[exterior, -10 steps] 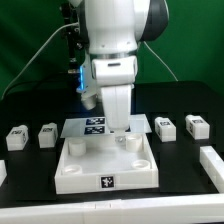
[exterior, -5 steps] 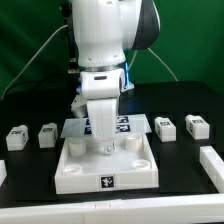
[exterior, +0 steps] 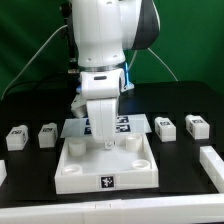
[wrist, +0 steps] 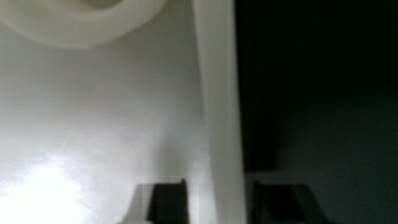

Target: Assemble one leg

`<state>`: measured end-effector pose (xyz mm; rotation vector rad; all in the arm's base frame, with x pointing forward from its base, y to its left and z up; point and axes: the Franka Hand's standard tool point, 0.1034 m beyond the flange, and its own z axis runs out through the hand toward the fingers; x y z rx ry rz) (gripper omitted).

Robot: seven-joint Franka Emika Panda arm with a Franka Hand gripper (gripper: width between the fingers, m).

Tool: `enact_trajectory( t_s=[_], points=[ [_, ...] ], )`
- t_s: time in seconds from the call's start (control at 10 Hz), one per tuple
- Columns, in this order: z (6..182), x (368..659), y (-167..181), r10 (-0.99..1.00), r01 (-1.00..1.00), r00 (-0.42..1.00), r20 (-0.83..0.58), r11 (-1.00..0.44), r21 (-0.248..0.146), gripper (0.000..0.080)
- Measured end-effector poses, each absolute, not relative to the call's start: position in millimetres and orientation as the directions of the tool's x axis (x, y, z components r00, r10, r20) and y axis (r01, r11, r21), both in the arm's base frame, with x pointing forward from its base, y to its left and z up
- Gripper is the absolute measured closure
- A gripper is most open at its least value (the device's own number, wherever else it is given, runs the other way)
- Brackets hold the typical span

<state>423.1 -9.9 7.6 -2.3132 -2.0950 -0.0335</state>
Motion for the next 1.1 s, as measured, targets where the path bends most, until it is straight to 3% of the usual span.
enact_trajectory(
  t_s=[0.1,0.2,1.1],
  points=[
    [7.5,423.0,-10.0,0.994,0.995,0.102,0.03,-0.102,-0.002,0.0672],
    [7.5,423.0,-10.2,0.994,0.995,0.104,0.03,-0.104,-0.002,0.074],
    [7.9,429.7,-7.1,0.995,0.995,0.097,0.032,-0.097,0.002,0.0739]
  ],
)
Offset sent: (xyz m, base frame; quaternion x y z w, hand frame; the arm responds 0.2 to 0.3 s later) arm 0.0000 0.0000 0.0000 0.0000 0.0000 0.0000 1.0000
